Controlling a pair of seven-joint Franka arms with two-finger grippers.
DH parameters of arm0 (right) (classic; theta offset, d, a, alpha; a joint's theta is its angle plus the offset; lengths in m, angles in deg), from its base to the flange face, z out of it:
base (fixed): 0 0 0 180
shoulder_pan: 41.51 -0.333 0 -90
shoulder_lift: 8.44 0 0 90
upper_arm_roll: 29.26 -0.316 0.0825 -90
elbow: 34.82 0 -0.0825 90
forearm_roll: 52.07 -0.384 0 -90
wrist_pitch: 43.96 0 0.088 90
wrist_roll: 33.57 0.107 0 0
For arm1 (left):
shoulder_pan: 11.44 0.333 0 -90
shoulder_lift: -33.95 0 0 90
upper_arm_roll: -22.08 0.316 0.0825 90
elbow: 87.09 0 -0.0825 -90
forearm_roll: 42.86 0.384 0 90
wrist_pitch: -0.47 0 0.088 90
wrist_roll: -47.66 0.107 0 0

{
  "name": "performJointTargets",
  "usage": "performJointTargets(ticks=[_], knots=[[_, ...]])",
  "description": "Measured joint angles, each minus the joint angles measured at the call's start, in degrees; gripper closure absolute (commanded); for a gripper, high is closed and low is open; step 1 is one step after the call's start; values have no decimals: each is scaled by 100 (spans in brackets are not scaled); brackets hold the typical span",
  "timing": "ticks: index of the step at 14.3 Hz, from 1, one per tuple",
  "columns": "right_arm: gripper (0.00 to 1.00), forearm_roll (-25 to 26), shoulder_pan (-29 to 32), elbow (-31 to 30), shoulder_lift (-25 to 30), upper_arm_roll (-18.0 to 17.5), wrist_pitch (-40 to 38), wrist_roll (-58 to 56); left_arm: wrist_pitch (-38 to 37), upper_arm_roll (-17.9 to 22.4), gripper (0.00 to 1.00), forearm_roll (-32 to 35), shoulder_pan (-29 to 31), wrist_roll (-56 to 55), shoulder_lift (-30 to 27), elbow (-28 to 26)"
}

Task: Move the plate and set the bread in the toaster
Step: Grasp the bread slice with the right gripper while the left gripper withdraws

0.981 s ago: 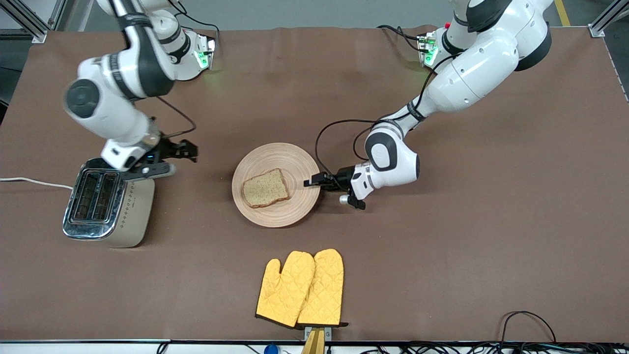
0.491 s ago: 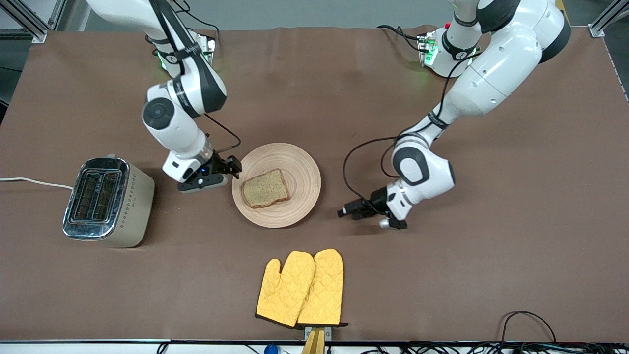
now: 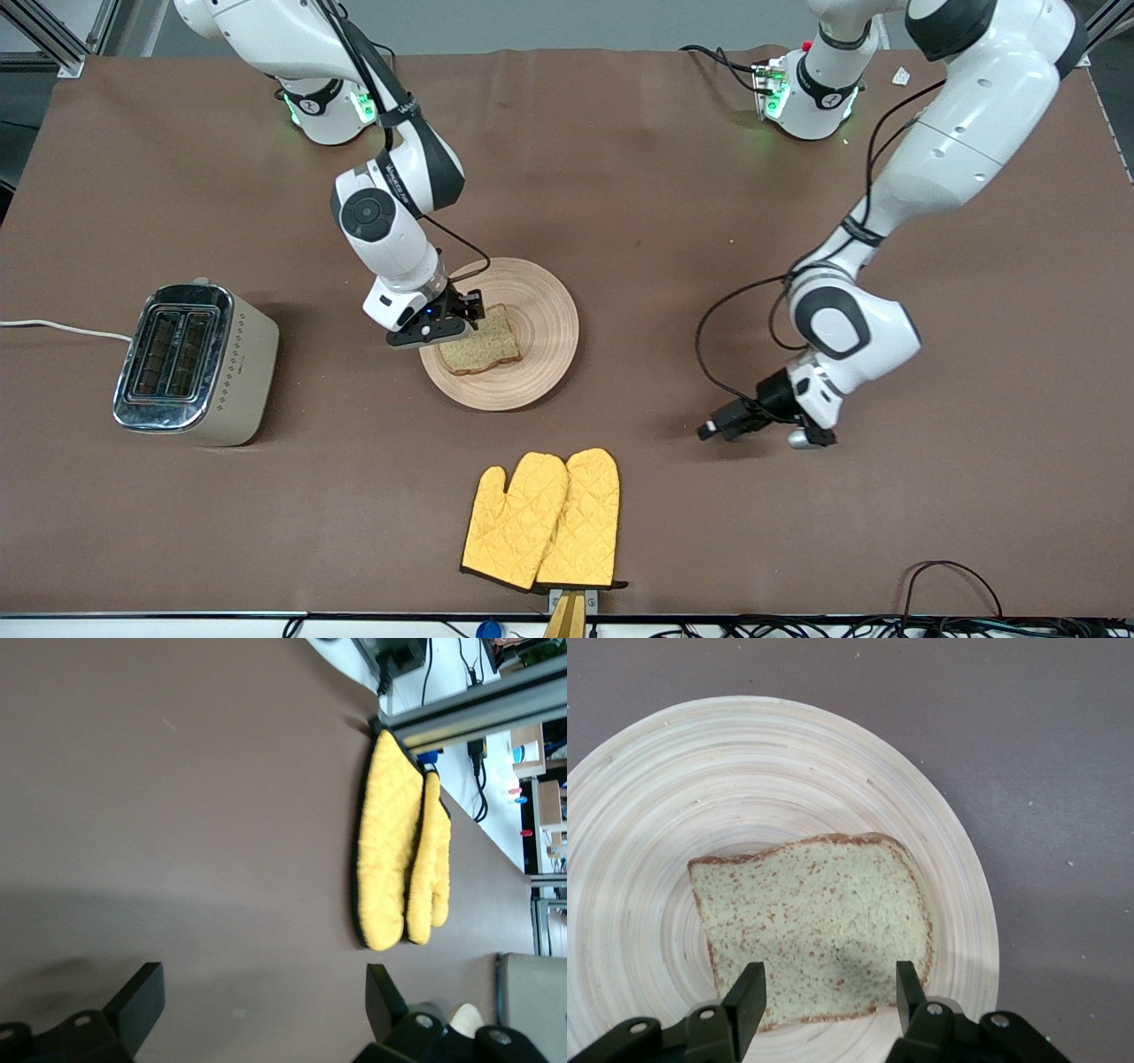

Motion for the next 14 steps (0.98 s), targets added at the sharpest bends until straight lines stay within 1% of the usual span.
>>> performJointTargets(ticks=[2, 4, 5, 6, 9, 11, 14], knots=[[38, 0, 62, 79, -89, 60, 32, -8, -556, 18, 0, 736, 616, -5, 1, 34], [41, 0, 127, 176, -156, 94, 32, -19, -885, 48, 0, 1592, 1187, -17, 0, 138], [44, 0, 149, 211, -186, 97, 32, -21, -1166, 58, 0, 1916, 1434, -73, -3, 222], [46, 0, 166, 236, -219, 98, 32, -21, -1559, 67, 0, 2226, 1658, -194, -8, 350], [49, 0, 191, 248, -297, 97, 32, -22, -2848, 60, 0, 3372, 2208, -825, -75, 949], [52, 0, 198, 256, -335, 98, 32, -22, -3485, 42, 0, 3687, 2382, -1175, -310, 1221], [54, 0, 241, 264, -362, 101, 32, -22, -4054, 18, 0, 3737, 2347, -1863, -1040, 1317]])
